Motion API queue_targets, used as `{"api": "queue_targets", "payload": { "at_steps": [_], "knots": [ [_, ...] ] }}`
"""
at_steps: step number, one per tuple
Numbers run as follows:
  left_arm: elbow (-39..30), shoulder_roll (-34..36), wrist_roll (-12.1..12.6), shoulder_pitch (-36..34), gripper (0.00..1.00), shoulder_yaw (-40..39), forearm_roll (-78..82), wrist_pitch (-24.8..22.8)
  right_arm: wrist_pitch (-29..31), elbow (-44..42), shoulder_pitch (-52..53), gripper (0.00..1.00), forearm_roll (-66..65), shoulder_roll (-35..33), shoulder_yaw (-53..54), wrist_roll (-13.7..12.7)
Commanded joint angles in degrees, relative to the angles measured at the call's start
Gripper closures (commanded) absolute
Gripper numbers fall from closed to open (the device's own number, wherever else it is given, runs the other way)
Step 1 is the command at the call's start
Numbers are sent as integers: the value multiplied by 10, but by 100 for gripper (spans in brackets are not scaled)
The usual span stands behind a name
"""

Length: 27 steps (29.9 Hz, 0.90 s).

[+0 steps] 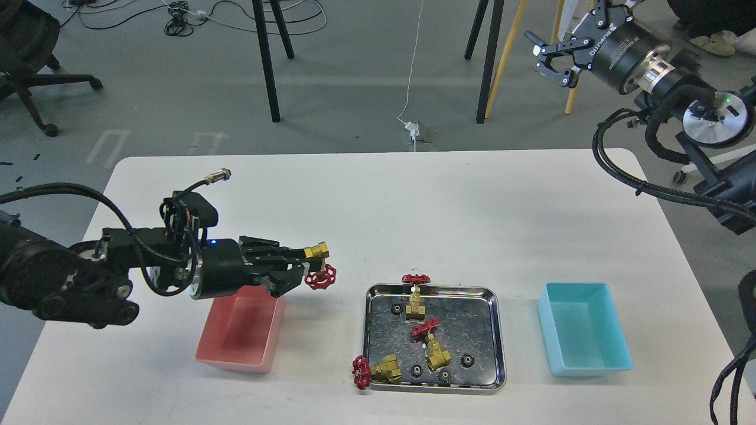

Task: Place valve in pink box and gear in blue box

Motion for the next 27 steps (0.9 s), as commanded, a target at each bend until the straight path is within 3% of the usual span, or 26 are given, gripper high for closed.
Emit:
{"api": "queue_targets", "payload": {
  "at_steps": [1, 7, 18, 27],
  "knots": [
    [-24, 75, 0, 2, 80, 4, 51, 0, 0, 2, -4, 1, 0, 6, 0, 0],
    [-24, 133, 0, 53, 80, 6, 98, 0, 0, 3, -5, 1, 0, 6, 0, 0],
    [24, 129, 0, 115, 79, -16, 109, 0, 0, 8, -9, 1, 0, 6, -15, 0],
    [24, 128, 0, 115, 60, -18, 115, 0, 0, 13, -10, 1, -55, 4, -60, 9]
  ]
}}
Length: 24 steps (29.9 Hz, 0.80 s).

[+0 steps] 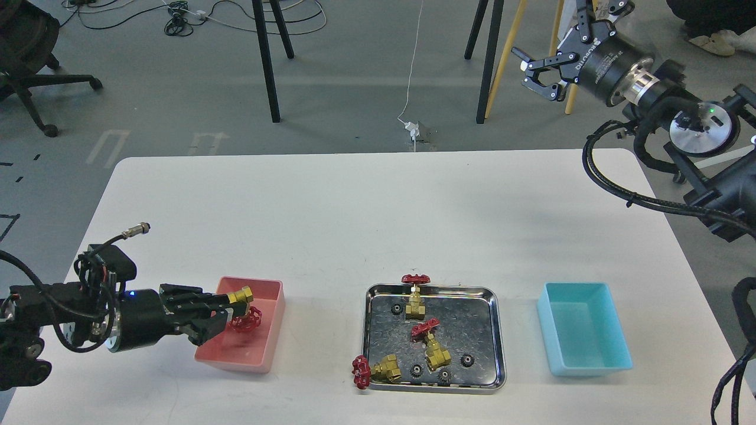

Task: Place valve in pink box and gear in blue box

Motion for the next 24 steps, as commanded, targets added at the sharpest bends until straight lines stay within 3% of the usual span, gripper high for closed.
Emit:
{"api": "queue_targets", "payload": {
  "at_steps": [1, 4, 8, 13, 18, 22, 24],
  "knots": [
    [-1, -1, 0, -1, 57, -1, 1, 0, 0, 8, -1, 1, -68, -2, -52, 13],
    [-1, -1, 0, -1, 49, -11, 1, 0, 0, 30, -2, 1, -161, -9, -84, 31],
    [-3, 0, 0, 0, 38, -36, 1, 0, 0, 84, 0, 1, -310, -33, -97, 30],
    [-7, 10, 0, -5, 33, -93, -6, 0, 0, 254, 18, 1, -504, -93, -184, 28],
    [-23, 54, 0, -1, 33, -277, -42, 0, 0, 395, 88, 1, -633, -143, -326, 27],
    [-30, 48, 0, 0, 27, -442, -226, 0, 0, 480, 141, 1, -776, -157, -424, 28],
    [-26, 27, 0, 1, 20, -538, -352, -91, 0, 508, 146, 1, -870, -158, -457, 29]
  ]
}}
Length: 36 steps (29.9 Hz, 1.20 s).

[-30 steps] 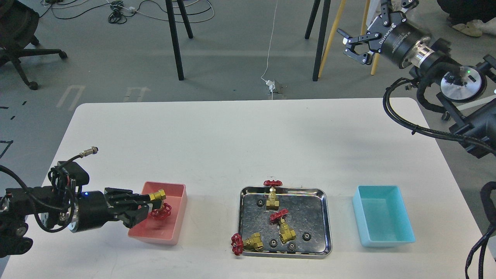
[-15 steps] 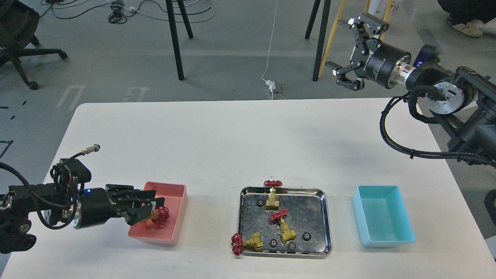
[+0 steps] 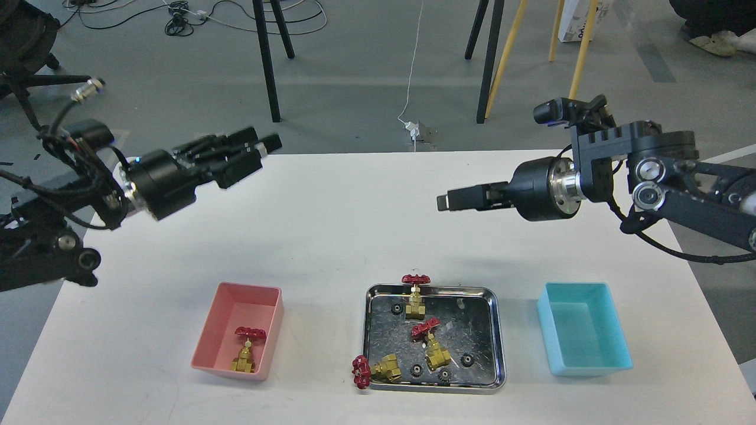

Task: Place valve in pink box and gear in blue box

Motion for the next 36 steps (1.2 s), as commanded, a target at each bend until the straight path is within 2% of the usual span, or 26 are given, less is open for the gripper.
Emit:
{"api": "queue_targets", "payload": {
  "at_steps": [1, 4, 6, 7, 12, 15, 22, 36],
  "knots": [
    [8, -35, 0, 3, 17, -163, -213, -129, 0, 49, 14, 2, -154, -5, -60, 2],
    [44, -83, 0, 25, 8, -275, -368, -281, 0, 60, 15, 2, -260, -2, -113, 5],
    [63, -129, 0, 47, 4, -324, -415, -337, 0, 72, 17, 3, -304, 0, -145, 6],
    [75, -159, 0, 60, 3, -346, -418, -347, 0, 80, 18, 5, -323, -1, -159, 6],
    [145, -288, 0, 99, 1, -377, -414, -341, 0, 109, 35, 20, -362, -2, -208, 7],
    [167, -328, 0, 106, 1, -377, -409, -339, 0, 110, 40, 27, -364, 9, -221, 7],
    [213, -362, 0, 110, 1, -378, -406, -320, 0, 108, 31, 27, -391, 66, -296, 7],
    [235, -383, 0, 124, 1, -377, -397, -320, 0, 63, -2, 31, -411, 128, -295, 11]
  ]
}}
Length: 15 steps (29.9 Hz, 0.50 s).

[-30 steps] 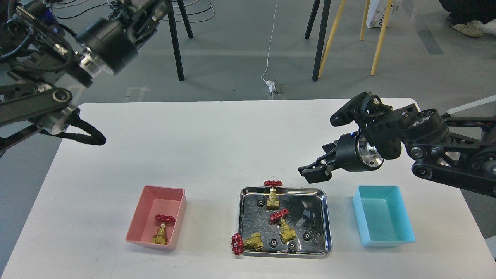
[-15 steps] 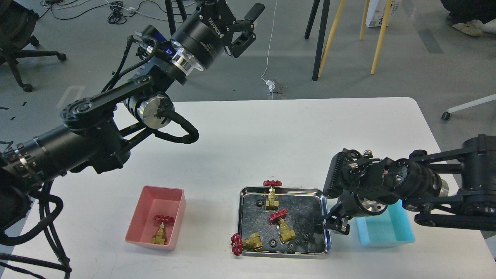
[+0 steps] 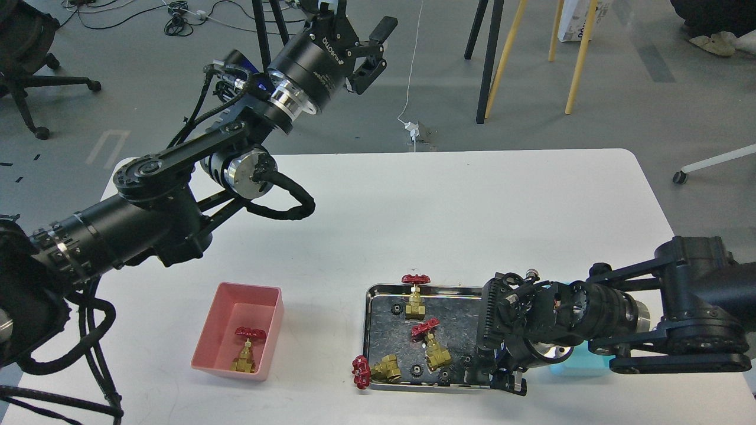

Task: Place valve in pink box and gear in blue box

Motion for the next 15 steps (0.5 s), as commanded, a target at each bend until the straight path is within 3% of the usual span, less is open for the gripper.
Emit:
{"api": "queue_targets", "payload": {
  "at_steps": [1, 15],
  "knots": [
    [1, -3, 0, 7, 1, 0, 3, 0, 0, -14, -3, 31, -1, 12, 1, 0],
    [1, -2, 0, 19, 1, 0, 3, -1, 0, -58, -28, 33, -1, 67, 9, 0]
  ]
}}
